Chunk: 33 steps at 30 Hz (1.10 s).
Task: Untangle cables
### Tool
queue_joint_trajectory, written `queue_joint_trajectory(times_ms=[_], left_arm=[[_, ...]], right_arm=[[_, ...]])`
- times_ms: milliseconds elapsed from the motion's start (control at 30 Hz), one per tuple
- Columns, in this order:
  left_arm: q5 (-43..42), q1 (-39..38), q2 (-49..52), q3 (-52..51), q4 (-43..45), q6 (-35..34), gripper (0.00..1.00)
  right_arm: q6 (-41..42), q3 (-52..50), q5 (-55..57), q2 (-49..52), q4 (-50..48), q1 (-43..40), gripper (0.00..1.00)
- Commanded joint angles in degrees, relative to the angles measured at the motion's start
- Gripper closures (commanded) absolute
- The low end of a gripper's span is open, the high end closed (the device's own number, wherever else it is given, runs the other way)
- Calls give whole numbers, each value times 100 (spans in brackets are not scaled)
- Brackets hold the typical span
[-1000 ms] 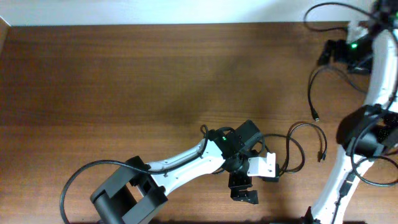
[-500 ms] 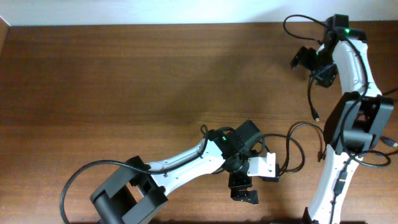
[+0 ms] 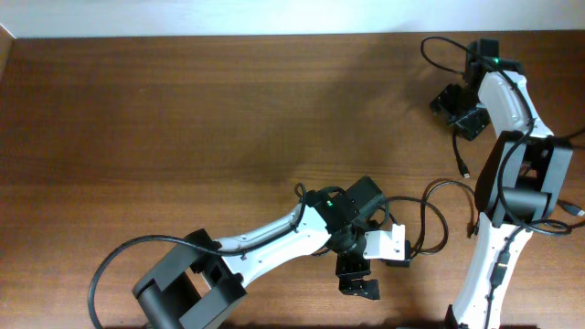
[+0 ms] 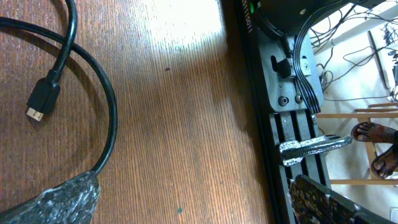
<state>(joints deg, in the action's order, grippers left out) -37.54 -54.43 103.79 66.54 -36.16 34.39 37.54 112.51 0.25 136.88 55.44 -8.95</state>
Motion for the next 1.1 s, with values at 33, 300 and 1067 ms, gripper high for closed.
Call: queue_joint_trajectory(times_ms=[33,300,1067], left_arm=[[-125,-33,-2,-17,-13,-76,1],[-127,-33,-2,-17,-229,-76,1],[-125,-33,-2,-17,-227,-76,1]], right_arm=[[44,-323,337,-44,-114,-11,26],[-153,-334,1069,-44,-516,-24,38],[-1187,1591,50,-929,562,-1434,96]])
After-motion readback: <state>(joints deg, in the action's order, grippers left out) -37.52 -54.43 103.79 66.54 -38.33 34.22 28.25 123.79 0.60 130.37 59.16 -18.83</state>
